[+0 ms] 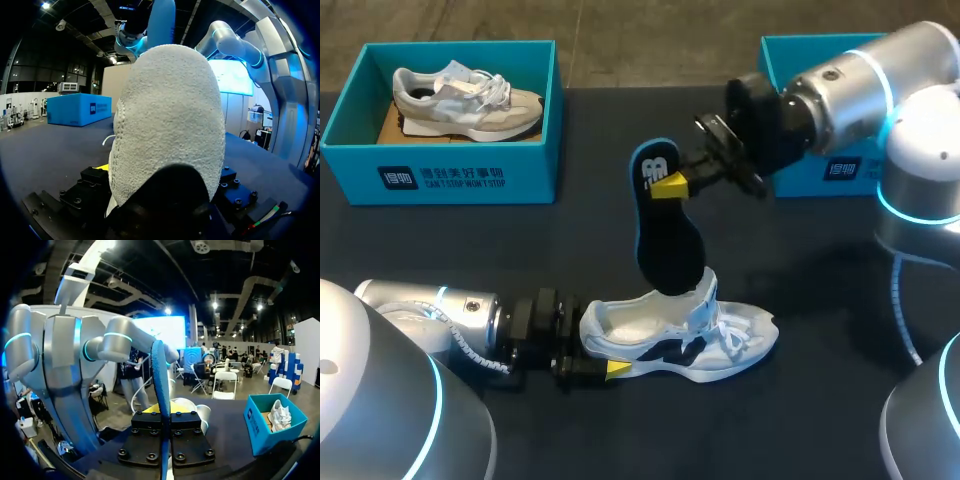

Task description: Take the shoe out of the shoebox, open the shoe tongue, remove and reinsert the insole, then place the shoe into the shoebox

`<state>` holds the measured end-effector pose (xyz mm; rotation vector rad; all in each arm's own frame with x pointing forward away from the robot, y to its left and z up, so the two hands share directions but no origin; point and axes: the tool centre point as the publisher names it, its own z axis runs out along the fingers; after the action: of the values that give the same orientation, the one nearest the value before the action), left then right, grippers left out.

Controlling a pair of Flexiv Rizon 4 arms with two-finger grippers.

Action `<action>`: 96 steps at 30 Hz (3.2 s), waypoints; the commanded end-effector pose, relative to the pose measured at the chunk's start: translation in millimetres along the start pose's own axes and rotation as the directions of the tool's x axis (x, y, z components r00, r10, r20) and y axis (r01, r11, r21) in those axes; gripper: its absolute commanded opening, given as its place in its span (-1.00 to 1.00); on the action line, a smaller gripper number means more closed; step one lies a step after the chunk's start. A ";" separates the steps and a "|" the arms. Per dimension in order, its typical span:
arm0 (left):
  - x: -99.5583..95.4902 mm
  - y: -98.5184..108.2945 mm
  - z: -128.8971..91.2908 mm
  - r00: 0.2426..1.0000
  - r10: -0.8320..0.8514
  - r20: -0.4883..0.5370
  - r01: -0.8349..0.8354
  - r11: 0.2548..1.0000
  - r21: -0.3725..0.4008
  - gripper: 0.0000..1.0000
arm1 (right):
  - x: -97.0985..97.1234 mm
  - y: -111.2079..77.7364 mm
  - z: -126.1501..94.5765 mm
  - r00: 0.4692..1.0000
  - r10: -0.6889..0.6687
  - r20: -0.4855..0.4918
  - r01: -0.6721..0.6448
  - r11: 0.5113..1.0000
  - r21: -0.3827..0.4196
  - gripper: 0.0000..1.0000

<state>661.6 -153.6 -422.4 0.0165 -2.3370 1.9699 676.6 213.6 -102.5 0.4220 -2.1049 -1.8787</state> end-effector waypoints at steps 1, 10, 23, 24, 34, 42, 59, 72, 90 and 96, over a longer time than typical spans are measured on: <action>0.6 0.3 -0.3 1.000 0.000 0.001 0.000 1.000 0.001 -1.00 | 11.3 3.8 -2.5 1.000 0.000 0.027 -0.001 1.000 0.011 -1.00; 0.6 0.3 -0.3 1.000 0.000 0.001 0.000 1.000 0.001 -1.00 | 11.3 3.8 -2.5 1.000 0.000 0.027 -0.001 1.000 0.011 -1.00; 0.6 0.3 -0.3 1.000 0.000 0.001 0.000 1.000 0.001 -1.00 | 24.9 46.3 -40.1 0.982 0.062 0.179 -0.065 0.998 0.012 -1.00; 0.6 0.3 -0.3 1.000 0.000 0.001 0.000 1.000 0.001 -1.00 | 27.1 50.1 -42.6 0.978 0.069 0.195 -0.074 0.997 0.020 -1.00; 0.6 0.3 -0.3 1.000 0.000 0.001 0.000 1.000 0.001 -1.00 | 41.2 76.8 -65.4 0.940 0.183 0.289 -0.188 0.982 -0.010 -1.00; 0.6 0.3 -0.3 1.000 0.000 0.001 0.000 1.000 0.001 -1.00 | 41.2 76.8 -65.4 0.940 0.183 0.289 -0.188 0.982 -0.010 -1.00; 0.6 0.3 -0.3 1.000 0.000 0.001 0.000 1.000 0.001 -1.00 | 89.7 115.4 -112.6 0.880 0.283 0.380 -0.242 0.958 -0.154 -1.00; 0.6 0.3 -0.3 1.000 0.000 0.001 0.000 1.000 0.001 -1.00 | 119.2 112.0 -112.7 0.867 0.330 0.373 -0.294 0.944 -0.150 -1.00; 0.6 0.3 -0.3 1.000 0.000 0.001 0.000 1.000 0.001 -1.00 | 123.7 91.0 -104.5 0.852 0.409 0.327 -0.346 0.909 -0.234 -1.00; 1.7 -0.6 -1.8 1.000 0.007 -0.009 -0.007 1.000 0.002 -0.95 | 123.7 91.0 -104.5 0.852 0.409 0.327 -0.346 0.909 -0.234 -1.00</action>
<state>660.9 -153.9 -422.2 -0.0010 -2.3410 1.9709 603.2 77.7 2.0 -0.3945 -2.0239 -1.9779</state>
